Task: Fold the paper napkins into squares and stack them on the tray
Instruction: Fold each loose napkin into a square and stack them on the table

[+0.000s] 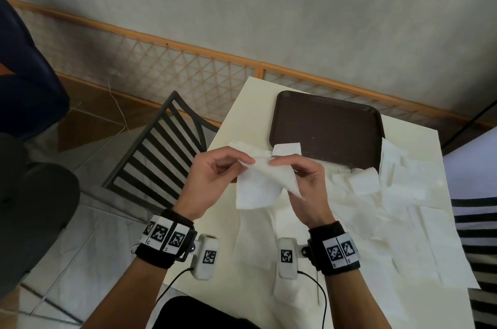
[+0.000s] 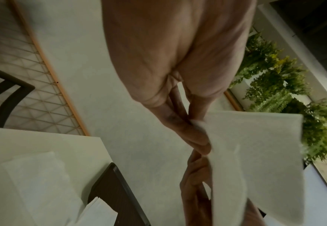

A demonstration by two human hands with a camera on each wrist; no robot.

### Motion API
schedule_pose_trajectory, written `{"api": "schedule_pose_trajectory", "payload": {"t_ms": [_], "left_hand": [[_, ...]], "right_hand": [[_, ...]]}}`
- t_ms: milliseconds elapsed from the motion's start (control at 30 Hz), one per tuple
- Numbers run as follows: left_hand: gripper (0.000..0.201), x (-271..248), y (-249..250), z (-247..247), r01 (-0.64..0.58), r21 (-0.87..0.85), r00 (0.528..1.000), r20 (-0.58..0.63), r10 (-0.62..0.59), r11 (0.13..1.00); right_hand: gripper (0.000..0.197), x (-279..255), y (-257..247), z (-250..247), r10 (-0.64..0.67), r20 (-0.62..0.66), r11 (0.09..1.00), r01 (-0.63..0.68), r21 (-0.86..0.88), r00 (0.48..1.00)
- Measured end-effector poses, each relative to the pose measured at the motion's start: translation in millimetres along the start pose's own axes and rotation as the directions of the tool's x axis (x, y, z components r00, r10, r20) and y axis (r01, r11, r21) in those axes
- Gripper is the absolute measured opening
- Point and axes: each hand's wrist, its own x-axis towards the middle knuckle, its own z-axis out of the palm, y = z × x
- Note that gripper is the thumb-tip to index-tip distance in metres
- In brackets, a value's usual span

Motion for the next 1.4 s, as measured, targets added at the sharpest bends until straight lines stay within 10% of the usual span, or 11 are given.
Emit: {"api": "schedule_pose_trajectory", "payload": {"t_ms": [500,600,733,900,1100,1400], "left_hand": [[0.02,-5.8,15.0,-26.6,-0.017,0.015,1.0,-0.018,0.018,1.0],[0.018,-8.9,19.3,-27.9,-0.208,0.285,0.977,0.114,0.182,0.936],[0.023,-11.5,23.0,-22.3,-0.287,0.38,0.956,0.168,0.239,0.879],[0.014,-19.7,26.6,-24.8,-0.21,0.448,0.973,0.01,0.229,0.869],[0.012,-27.8,3.5,-40.6,0.016,0.437,0.98,-0.184,0.072,0.899],[0.041,-39.4,-135.0,-91.3,0.322,0.712,0.933,-0.127,-0.337,0.624]], "right_hand": [[0.035,3.1,-12.6,28.0,0.093,0.019,0.986,-0.095,0.134,0.995],[0.029,8.0,-22.7,34.1,0.037,0.079,0.972,-0.018,-0.233,0.996],[0.026,5.6,-21.1,67.3,-0.074,0.295,0.641,0.272,-0.717,0.953],[0.034,5.5,-4.6,72.4,-0.102,0.224,0.641,0.237,-0.73,0.969],[0.028,1.9,21.4,76.7,0.128,0.107,0.842,-0.051,-0.536,0.986],[0.018,-2.7,117.3,69.5,0.433,0.045,0.516,-0.207,-0.832,0.9]]}}
